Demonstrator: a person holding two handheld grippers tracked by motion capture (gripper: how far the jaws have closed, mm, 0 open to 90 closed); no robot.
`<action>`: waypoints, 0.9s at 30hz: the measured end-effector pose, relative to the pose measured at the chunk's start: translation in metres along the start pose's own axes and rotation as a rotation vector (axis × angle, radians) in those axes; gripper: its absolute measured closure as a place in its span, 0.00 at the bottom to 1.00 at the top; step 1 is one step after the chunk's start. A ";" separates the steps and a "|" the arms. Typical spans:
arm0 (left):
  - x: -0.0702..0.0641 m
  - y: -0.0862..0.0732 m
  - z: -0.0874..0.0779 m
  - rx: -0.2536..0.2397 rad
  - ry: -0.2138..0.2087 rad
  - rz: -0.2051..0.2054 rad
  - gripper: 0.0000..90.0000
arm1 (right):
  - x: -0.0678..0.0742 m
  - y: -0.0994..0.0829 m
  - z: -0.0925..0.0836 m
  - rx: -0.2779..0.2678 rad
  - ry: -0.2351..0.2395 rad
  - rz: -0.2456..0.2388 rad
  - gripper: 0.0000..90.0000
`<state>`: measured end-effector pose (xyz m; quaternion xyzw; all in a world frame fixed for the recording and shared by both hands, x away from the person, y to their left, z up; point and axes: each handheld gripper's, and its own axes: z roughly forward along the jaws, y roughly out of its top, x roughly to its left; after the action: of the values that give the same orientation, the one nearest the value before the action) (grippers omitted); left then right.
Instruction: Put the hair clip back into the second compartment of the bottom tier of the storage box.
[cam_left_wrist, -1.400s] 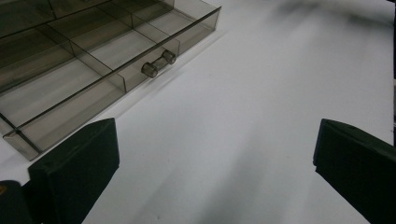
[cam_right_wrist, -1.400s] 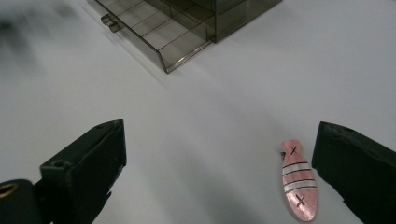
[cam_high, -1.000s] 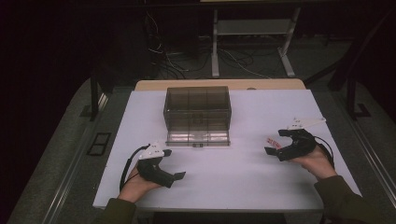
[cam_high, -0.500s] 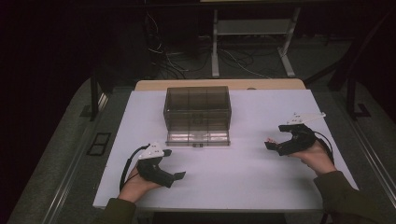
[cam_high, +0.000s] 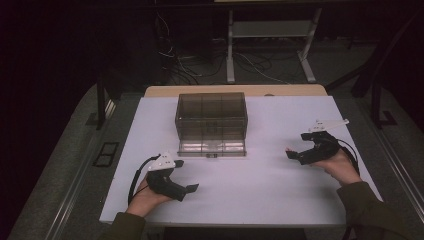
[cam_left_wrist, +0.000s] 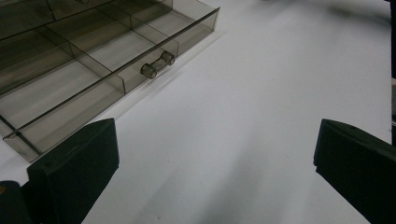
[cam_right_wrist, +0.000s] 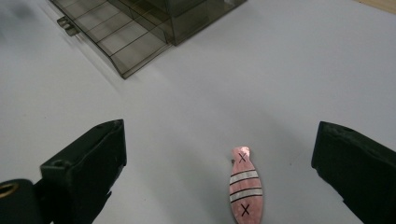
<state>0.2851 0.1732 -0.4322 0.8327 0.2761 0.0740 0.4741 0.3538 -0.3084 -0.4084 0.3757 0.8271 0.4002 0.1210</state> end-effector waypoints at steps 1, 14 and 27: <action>0.000 0.000 0.000 0.000 0.000 0.001 0.00 | -0.001 0.000 0.000 -0.001 0.000 -0.003 0.03; 0.000 0.000 -0.001 0.002 0.000 0.006 0.00 | -0.007 -0.005 -0.002 0.013 -0.001 0.007 0.15; 0.000 0.000 -0.001 0.005 -0.001 0.009 0.00 | -0.011 -0.009 -0.003 0.030 0.004 0.006 0.26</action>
<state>0.2848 0.1740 -0.4318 0.8352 0.2725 0.0751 0.4718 0.3553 -0.3216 -0.4145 0.3792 0.8321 0.3887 0.1123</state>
